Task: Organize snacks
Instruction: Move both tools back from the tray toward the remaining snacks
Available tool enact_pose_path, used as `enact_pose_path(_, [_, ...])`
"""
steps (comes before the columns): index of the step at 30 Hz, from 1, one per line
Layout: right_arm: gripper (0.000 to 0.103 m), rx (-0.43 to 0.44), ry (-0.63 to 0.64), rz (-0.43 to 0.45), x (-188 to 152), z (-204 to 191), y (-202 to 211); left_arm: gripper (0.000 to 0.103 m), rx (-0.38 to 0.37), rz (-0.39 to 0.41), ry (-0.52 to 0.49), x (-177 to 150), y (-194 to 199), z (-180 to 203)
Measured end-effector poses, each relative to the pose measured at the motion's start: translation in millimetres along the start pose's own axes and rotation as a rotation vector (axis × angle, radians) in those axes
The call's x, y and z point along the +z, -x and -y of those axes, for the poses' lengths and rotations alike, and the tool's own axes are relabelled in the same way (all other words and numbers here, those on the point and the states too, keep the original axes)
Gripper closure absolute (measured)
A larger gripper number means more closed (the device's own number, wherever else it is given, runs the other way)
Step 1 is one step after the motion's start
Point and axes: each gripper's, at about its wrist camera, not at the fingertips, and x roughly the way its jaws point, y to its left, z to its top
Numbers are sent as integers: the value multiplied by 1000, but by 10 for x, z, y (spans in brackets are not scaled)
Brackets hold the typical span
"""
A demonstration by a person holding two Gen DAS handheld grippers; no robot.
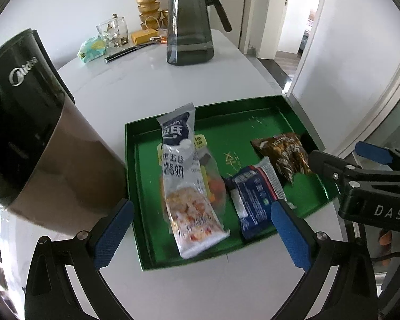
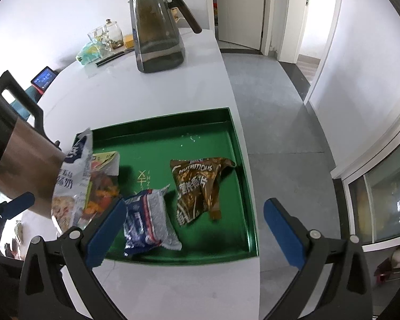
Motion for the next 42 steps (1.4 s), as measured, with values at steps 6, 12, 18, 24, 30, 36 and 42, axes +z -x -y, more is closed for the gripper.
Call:
enact_pose_path(6, [0, -11, 3, 17, -182, -72, 239, 2, -25, 31, 11, -146, 237, -23])
enact_pose_path(12, [0, 7, 14, 33, -385, -282, 459, 2, -29, 57, 10, -395, 552, -163])
enact_pose_path(18, [0, 31, 39, 55, -557, -672, 637, 2, -21, 69, 41, -678, 798, -498])
enact_pose_path(24, [0, 62, 65, 68, -755, -1207, 792, 2, -6, 86, 87, -972, 1067, -1014])
enact_pose_path(30, [0, 93, 101, 46, -916, -1877, 791, 2, 31, 78, 131, -1308, 1229, -1638])
enact_pose_path(36, [0, 136, 146, 4, -1074, -2634, 626, 2, 73, 26, 217, -1699, 1216, -2360])
enact_pose_path(42, [0, 149, 207, -32, -1179, -3353, 394, 2, 110, -7, 291, -2082, 1111, -2973])
